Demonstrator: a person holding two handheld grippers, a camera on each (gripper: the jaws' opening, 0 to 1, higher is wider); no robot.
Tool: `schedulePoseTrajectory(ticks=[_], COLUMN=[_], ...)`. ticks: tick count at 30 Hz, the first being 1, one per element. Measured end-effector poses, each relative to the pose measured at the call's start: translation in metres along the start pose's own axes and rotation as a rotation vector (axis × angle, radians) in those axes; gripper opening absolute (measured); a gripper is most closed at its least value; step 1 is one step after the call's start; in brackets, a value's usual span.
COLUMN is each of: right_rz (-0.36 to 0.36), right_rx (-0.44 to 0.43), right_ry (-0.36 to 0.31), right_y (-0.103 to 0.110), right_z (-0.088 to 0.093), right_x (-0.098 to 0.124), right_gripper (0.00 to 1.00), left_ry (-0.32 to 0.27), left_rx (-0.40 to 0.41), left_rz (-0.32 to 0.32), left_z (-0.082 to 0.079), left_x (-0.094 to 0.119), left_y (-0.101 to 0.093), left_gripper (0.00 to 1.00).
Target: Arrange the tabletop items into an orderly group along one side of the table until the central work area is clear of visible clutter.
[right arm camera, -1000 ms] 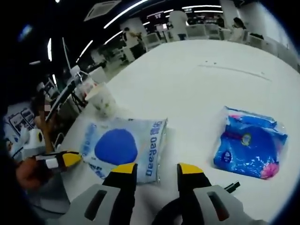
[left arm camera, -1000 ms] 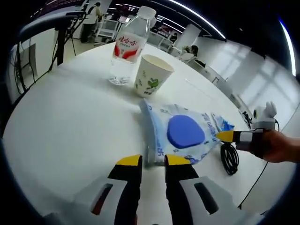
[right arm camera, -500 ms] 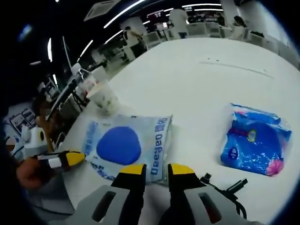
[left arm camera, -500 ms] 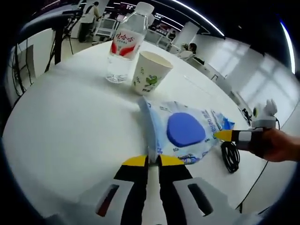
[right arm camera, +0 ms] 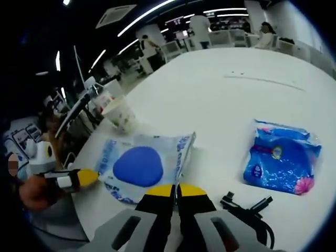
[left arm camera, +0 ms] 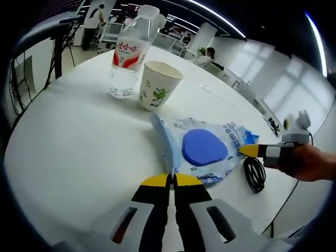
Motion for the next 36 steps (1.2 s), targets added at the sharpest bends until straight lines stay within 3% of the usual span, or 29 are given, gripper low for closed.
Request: schedulePoseTrajectory(ticks=[14, 25, 36], right_rz=[0.025, 0.052, 0.062], right_rx=[-0.027, -0.056, -0.068], right_ry=[-0.059, -0.100, -0.133], right_y=[-0.008, -0.014, -0.018], right_z=[0.000, 0.006, -0.002], right_x=[0.022, 0.046, 0.050], right_gripper=[0.00, 0.00, 0.00], left_ry=[-0.006, -0.004, -0.017], left_rx=[-0.062, -0.114, -0.143], left_rz=[0.040, 0.072, 0.085], left_z=[-0.013, -0.021, -0.040], left_x=[-0.008, -0.011, -0.018], left_y=[-0.012, -0.032, -0.038], left_gripper=[0.00, 0.00, 0.00])
Point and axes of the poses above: the point that each gripper's makers call its tool centre point, and the gripper's own axes: x roughly backward along the fingers, y roughly to its left, z roughly out of its underside, the point moved 4 cm from there along x, roughly backward along the fingers, and after that the axes turned 2 degrees about x, right-handed, at the moved point
